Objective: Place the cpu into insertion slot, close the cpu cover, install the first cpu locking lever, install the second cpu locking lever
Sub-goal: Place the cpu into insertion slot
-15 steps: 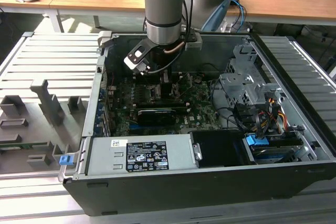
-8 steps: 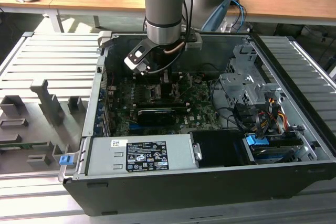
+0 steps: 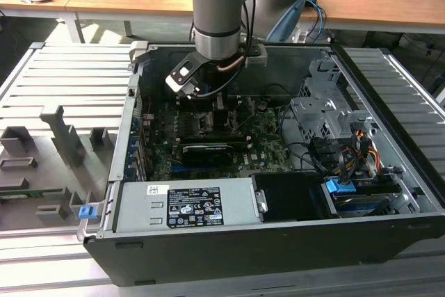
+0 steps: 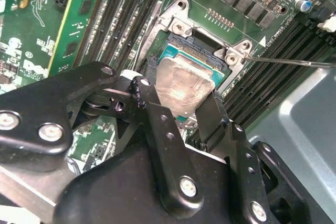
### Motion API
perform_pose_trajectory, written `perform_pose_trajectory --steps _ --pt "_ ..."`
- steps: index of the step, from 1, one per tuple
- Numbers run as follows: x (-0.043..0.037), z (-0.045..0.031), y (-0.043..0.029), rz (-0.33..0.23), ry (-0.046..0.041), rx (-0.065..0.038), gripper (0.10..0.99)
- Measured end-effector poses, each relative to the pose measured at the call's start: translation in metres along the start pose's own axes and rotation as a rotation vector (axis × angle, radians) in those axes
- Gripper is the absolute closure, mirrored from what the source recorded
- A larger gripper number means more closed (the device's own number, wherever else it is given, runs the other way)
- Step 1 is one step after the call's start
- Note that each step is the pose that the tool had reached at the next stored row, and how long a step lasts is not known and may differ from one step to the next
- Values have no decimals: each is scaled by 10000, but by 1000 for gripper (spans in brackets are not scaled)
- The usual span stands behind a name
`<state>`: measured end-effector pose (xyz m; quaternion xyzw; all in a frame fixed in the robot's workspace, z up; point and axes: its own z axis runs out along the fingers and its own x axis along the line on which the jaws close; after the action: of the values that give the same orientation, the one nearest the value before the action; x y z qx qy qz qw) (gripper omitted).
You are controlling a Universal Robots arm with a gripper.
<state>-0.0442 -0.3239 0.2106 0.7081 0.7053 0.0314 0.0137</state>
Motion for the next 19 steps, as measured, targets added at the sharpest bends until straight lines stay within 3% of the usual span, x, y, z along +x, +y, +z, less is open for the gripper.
perform_pose_trajectory --steps 8,19 --pt "44 93 -7 65 -12 -2 545" --pt "41 99 -9 65 -38 -2 545"
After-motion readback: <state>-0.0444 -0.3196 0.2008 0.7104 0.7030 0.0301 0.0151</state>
